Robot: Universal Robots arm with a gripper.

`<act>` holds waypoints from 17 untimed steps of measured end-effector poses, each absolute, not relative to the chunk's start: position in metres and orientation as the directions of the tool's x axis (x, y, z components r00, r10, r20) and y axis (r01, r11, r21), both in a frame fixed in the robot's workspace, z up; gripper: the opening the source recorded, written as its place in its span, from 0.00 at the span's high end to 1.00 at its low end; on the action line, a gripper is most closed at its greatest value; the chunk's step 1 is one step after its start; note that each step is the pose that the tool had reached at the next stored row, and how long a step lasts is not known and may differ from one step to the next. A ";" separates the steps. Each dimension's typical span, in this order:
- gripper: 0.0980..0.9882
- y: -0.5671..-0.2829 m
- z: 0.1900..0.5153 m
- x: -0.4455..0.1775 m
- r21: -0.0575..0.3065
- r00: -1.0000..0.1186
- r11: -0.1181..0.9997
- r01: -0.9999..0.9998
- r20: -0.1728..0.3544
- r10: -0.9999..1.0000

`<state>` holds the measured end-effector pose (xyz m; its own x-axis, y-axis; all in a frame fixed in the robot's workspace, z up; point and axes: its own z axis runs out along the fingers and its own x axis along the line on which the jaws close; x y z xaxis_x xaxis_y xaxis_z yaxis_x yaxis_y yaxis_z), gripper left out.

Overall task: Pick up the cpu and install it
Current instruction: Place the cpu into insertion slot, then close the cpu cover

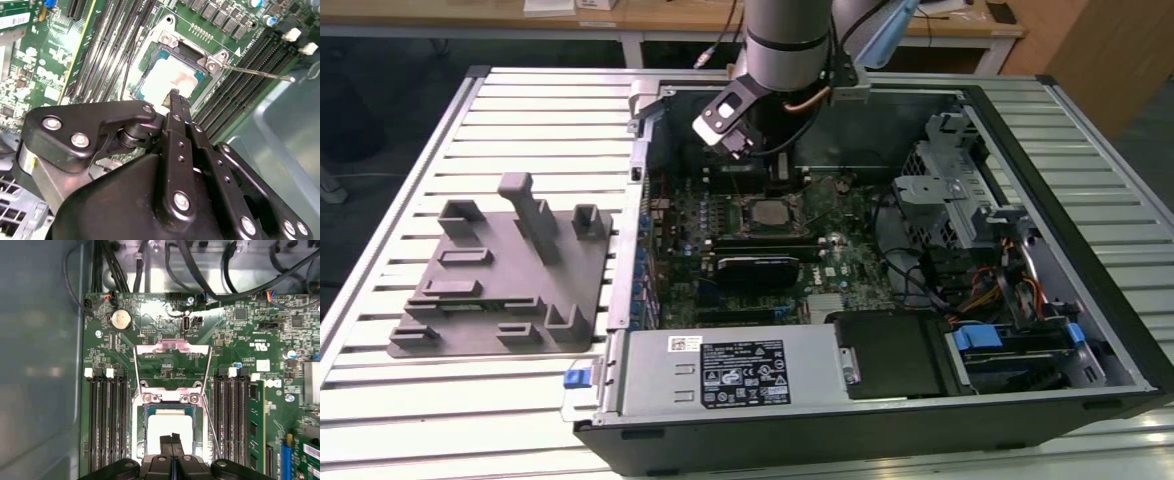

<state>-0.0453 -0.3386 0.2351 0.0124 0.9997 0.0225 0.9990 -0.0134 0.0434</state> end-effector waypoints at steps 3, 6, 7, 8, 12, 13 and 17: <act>0.99 -0.339 0.241 -0.045 0.045 0.014 -0.015 0.999 0.022 1.000; 0.99 -0.339 0.242 -0.045 0.046 0.015 -0.016 0.999 0.023 1.000; 0.99 -0.339 0.242 -0.045 0.046 0.014 -0.016 0.999 0.023 1.000; 0.99 -0.339 0.242 -0.045 0.046 0.015 -0.016 0.999 0.023 1.000; 0.99 -0.339 0.242 -0.045 0.046 0.015 -0.016 0.999 0.022 1.000; 0.99 -0.339 0.242 -0.045 0.046 0.015 -0.016 0.999 0.023 1.000; 0.99 -0.339 0.243 -0.045 0.046 0.015 -0.016 0.999 0.022 1.000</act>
